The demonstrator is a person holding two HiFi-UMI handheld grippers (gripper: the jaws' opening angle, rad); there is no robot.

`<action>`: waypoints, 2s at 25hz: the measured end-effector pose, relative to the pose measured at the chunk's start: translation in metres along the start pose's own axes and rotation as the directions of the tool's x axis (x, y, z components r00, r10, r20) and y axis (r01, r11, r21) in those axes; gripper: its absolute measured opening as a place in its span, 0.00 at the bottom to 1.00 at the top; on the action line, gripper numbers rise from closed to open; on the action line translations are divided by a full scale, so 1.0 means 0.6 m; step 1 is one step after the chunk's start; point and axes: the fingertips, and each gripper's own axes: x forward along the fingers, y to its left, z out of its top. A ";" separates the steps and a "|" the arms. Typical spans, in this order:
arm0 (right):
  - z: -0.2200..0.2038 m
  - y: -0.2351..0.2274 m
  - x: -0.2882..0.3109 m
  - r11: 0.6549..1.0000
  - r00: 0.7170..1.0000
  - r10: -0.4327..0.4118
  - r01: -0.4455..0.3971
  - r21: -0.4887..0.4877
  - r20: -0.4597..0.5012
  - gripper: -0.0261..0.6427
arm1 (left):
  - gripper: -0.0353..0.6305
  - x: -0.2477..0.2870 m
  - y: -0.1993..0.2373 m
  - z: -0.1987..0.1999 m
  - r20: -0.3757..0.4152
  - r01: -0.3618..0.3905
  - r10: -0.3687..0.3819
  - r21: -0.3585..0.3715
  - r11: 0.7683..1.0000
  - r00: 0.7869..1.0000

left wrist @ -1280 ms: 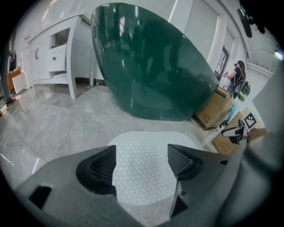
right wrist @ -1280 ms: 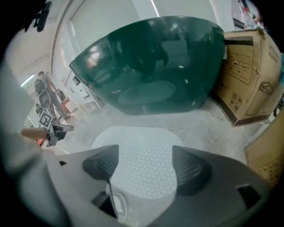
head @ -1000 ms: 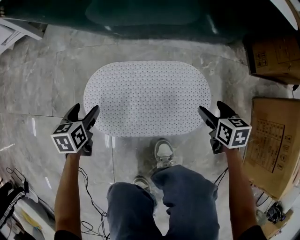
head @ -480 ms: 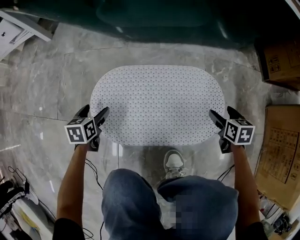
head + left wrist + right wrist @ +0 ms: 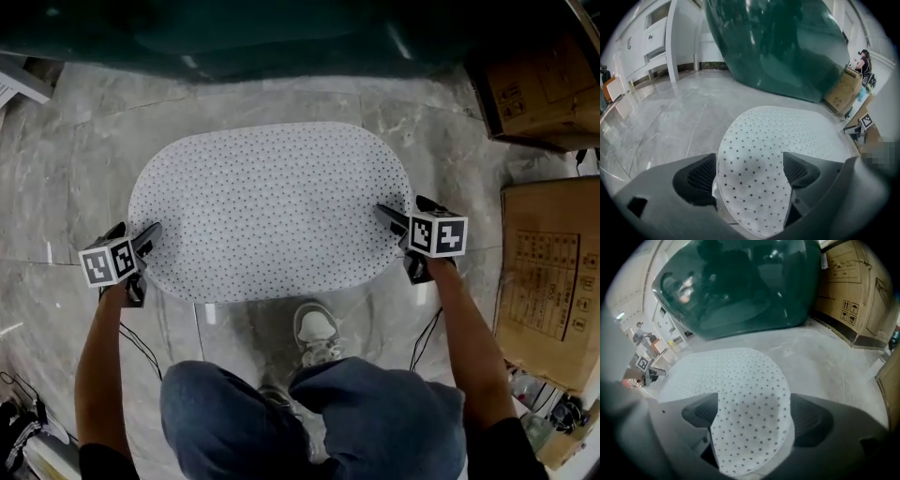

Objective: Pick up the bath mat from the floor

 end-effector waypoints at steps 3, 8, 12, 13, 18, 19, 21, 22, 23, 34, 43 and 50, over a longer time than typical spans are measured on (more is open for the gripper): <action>-0.005 -0.022 0.015 1.000 0.999 -0.025 0.026 0.004 -0.029 0.77 | 0.74 0.019 0.009 -0.003 -0.005 -0.016 0.016 -0.013 1.000 1.000; -0.024 -0.043 0.036 0.999 0.996 -0.031 0.035 0.039 -0.084 0.79 | 0.76 0.033 0.011 -0.007 0.004 -0.054 0.054 -0.036 0.998 0.999; -0.032 -0.054 0.041 0.995 0.990 -0.075 0.082 0.051 -0.119 0.79 | 0.76 0.045 0.003 -0.007 0.012 -0.069 0.069 -0.015 0.997 0.998; -0.034 -0.050 0.044 0.995 0.987 -0.089 0.094 0.028 -0.132 0.79 | 0.76 0.044 0.006 -0.008 0.008 -0.073 0.073 -0.014 0.997 0.997; -0.038 -0.038 0.049 0.993 0.979 -0.121 0.122 -0.009 -0.164 0.75 | 0.71 0.040 0.004 -0.005 0.013 -0.086 0.087 -0.021 0.996 0.996; -0.039 -0.035 0.049 0.993 0.979 -0.121 0.121 -0.008 -0.163 0.73 | 0.68 0.039 0.002 -0.006 0.021 -0.091 0.091 -0.022 0.996 0.996; -0.039 -0.031 0.049 0.993 0.980 -0.117 0.117 -0.012 -0.162 0.71 | 0.66 0.038 0.001 -0.006 0.036 -0.099 0.100 -0.027 0.995 0.994; -0.038 -0.028 0.048 0.993 0.980 -0.115 0.114 -0.017 -0.163 0.69 | 0.66 0.037 0.002 -0.005 0.038 -0.102 0.103 -0.029 0.994 0.994; -0.038 -0.025 0.048 0.994 0.980 -0.112 0.110 -0.023 -0.165 0.67 | 0.65 0.037 0.003 -0.005 0.037 -0.104 0.105 -0.029 0.994 0.994; -0.031 0.037 0.052 0.995 0.985 -0.064 0.051 -0.089 -0.160 0.23 | 0.48 0.034 -0.008 -0.002 0.021 -0.108 0.109 -0.022 0.994 0.994; -0.036 0.048 0.053 0.997 0.981 -0.061 0.067 0.029 -0.184 0.10 | 0.41 0.034 -0.020 -0.003 -0.008 -0.071 0.071 -0.041 0.997 0.997; -0.036 0.048 0.054 0.997 0.981 -0.067 0.074 0.029 -0.184 0.09 | 0.27 0.041 -0.042 -0.001 -0.017 -0.039 0.039 -0.007 0.999 0.999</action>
